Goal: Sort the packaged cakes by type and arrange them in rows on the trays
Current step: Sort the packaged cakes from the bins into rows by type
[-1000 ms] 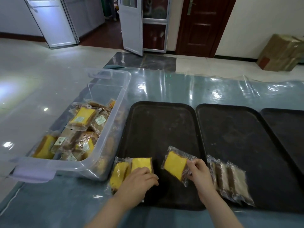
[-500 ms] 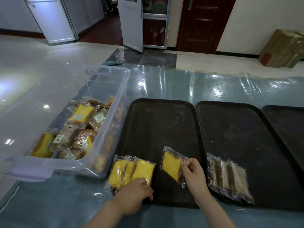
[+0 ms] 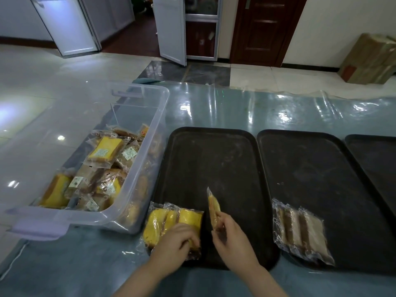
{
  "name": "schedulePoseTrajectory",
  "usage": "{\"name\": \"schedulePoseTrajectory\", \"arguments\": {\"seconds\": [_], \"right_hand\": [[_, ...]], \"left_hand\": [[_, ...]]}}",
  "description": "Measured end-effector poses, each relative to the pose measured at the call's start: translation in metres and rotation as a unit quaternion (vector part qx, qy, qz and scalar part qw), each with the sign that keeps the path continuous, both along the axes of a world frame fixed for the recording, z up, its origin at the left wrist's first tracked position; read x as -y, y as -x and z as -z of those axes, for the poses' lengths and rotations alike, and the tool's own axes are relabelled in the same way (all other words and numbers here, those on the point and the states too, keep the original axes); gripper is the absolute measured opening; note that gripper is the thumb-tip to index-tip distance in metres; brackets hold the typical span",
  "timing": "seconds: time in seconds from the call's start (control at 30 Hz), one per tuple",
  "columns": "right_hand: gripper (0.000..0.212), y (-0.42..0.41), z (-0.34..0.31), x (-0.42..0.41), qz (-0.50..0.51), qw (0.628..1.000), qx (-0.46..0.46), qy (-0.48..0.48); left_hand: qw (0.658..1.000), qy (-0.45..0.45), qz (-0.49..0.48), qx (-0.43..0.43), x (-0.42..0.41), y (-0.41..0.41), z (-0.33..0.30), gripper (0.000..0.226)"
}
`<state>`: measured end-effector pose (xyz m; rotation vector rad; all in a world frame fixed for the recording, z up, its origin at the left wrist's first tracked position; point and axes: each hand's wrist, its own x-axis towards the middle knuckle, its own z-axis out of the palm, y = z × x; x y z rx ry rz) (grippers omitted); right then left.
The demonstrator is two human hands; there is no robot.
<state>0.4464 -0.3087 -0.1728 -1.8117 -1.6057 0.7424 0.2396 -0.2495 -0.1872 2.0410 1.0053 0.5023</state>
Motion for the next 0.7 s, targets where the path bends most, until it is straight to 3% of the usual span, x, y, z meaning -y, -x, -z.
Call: {"name": "schedulePoseTrajectory", "arguments": {"seconds": [0.13, 0.27, 0.43, 0.7], "right_hand": [[0.043, 0.011, -0.002, 0.002, -0.036, 0.997, 0.047, 0.041], [0.05, 0.018, 0.004, 0.003, -0.121, 0.984, 0.119, 0.058], [0.048, 0.029, 0.009, 0.0, -0.138, 0.978, 0.146, 0.056], [0.047, 0.041, 0.008, -0.008, -0.13, 0.976, 0.163, 0.066]], "left_hand": [[0.986, -0.109, -0.122, -0.025, -0.016, 0.019, 0.011, 0.044], [0.973, -0.171, -0.098, -0.115, -0.02, 0.031, 0.022, 0.043], [0.973, -0.139, -0.077, -0.165, -0.016, 0.032, 0.035, 0.05], [0.977, -0.128, -0.073, -0.156, -0.012, 0.033, 0.03, 0.04]]}}
